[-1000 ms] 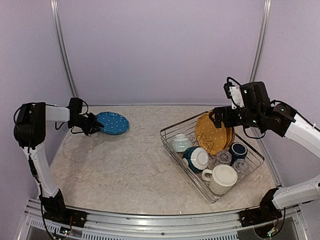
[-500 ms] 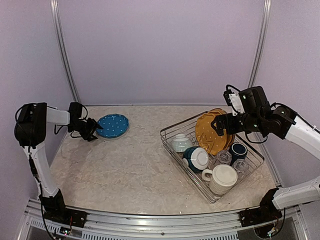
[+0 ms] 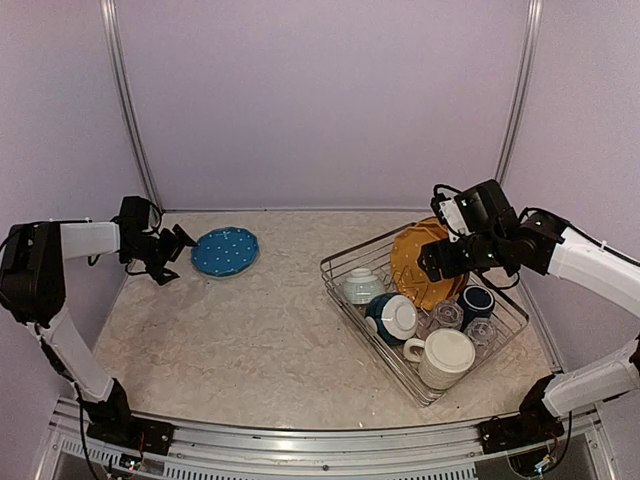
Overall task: Unload the mixed dishes from the dish rack
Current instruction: Place the plate at the center of the board, then grab the plate from the dish rack.
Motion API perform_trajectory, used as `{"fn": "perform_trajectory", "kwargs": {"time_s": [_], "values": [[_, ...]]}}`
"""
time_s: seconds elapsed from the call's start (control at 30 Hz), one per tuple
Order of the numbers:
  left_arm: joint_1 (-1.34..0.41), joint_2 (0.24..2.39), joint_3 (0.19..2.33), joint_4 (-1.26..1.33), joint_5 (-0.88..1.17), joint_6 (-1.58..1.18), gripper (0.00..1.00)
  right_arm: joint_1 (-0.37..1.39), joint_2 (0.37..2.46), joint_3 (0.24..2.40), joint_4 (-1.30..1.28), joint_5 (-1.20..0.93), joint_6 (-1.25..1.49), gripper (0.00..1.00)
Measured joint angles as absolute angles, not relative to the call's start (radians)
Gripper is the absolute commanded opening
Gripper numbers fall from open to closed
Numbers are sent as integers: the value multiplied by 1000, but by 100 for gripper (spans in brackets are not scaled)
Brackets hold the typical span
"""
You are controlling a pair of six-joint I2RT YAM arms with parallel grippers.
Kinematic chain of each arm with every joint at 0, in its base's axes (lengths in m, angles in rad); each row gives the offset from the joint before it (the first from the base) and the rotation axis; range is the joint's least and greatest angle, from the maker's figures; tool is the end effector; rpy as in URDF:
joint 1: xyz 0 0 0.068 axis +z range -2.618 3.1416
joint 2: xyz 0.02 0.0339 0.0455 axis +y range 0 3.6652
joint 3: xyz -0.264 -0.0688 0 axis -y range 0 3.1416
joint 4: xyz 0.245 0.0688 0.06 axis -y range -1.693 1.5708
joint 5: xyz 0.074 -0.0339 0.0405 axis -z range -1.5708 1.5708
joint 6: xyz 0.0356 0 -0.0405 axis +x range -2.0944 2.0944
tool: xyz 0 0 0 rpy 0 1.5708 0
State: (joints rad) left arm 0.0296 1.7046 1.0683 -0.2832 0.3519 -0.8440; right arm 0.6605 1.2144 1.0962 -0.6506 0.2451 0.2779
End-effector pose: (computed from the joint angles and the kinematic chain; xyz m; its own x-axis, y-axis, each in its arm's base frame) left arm 0.3533 -0.0018 0.1924 -0.6636 -0.7215 -0.1980 -0.4737 0.6100 -0.6352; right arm 0.2077 0.1504 0.3161 -0.6535 -0.1707 -0.7375 -0.2893 0.9566 0.0349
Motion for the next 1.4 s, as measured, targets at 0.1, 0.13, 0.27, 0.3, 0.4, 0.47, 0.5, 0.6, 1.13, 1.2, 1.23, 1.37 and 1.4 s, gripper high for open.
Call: {"fn": "perform_trajectory", "kwargs": {"time_s": [0.1, 0.13, 0.27, 0.3, 0.4, 0.47, 0.5, 0.6, 1.13, 1.2, 1.23, 1.37, 1.4], "values": [[21, 1585, 1061, -321, 361, -834, 99, 661, 1251, 1110, -654, 277, 277, 82], [9, 1537, 1068, -339, 361, -826, 99, 661, 1264, 1113, -654, 292, 278, 81], [-94, 1426, 1175, -415, 355, -788, 99, 661, 1314, 1129, -658, 352, 288, 81], [-134, 1415, 1226, -435, 351, -773, 99, 661, 1327, 1135, -661, 366, 292, 81], [-243, 1403, 1372, -458, 324, -719, 99, 660, 1361, 1148, -664, 414, 305, 82], [-311, 1393, 1444, -458, 308, -679, 99, 656, 1370, 1148, -663, 430, 308, 81], [-338, 1385, 1466, -456, 304, -662, 99, 654, 1374, 1149, -662, 435, 308, 79], [-380, 1349, 1479, -447, 300, -616, 99, 643, 1391, 1151, -657, 446, 303, 76], [-508, 1237, 1367, -419, 269, -330, 99, 594, 1454, 1107, -559, 424, 277, 64], [-508, 1237, 1364, -419, 252, -322, 99, 592, 1455, 1098, -548, 424, 274, 62], [-508, 1237, 1363, -419, 242, -318, 99, 592, 1455, 1093, -546, 424, 273, 61], [-506, 1237, 1354, -413, 219, -317, 99, 592, 1458, 1071, -518, 422, 266, 59], [-504, 1237, 1350, -409, 219, -318, 99, 592, 1460, 1065, -510, 422, 263, 58]]}}
